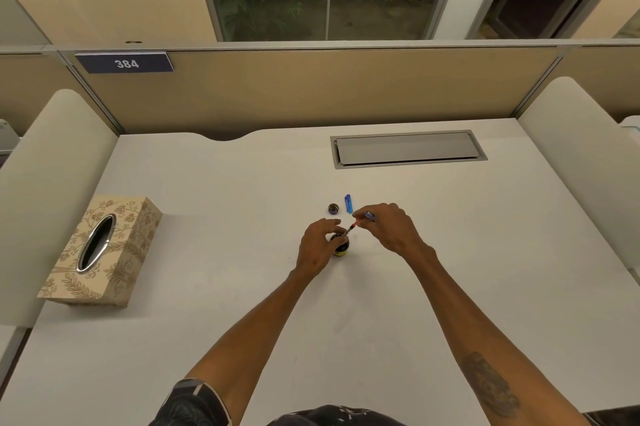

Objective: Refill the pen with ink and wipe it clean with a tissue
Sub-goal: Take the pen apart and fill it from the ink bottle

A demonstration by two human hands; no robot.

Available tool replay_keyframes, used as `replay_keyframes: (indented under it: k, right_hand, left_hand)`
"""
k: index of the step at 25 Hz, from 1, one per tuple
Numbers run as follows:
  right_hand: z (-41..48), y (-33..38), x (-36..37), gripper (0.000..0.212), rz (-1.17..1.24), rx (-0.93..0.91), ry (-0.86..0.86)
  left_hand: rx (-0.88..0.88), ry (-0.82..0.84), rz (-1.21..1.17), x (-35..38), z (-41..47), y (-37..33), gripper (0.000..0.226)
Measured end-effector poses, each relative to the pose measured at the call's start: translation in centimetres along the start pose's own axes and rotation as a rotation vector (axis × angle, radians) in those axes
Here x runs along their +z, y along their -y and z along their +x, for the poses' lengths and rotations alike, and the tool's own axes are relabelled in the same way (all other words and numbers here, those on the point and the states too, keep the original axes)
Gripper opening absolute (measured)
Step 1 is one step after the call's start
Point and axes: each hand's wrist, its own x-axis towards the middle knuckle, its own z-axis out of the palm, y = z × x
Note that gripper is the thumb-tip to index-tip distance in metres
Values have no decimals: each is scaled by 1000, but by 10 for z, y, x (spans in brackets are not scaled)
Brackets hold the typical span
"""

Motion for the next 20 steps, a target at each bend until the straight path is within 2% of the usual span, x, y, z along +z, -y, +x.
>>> replay_keyframes:
  k: [4, 20]
  right_hand:
    - [0, 7, -2, 28, -67, -11, 7]
    - [-3, 8, 2, 24, -79, 53, 3]
  left_hand:
    - [15, -3, 33, 0, 2, 0, 20]
    - [19, -9, 64, 0, 3, 0, 20]
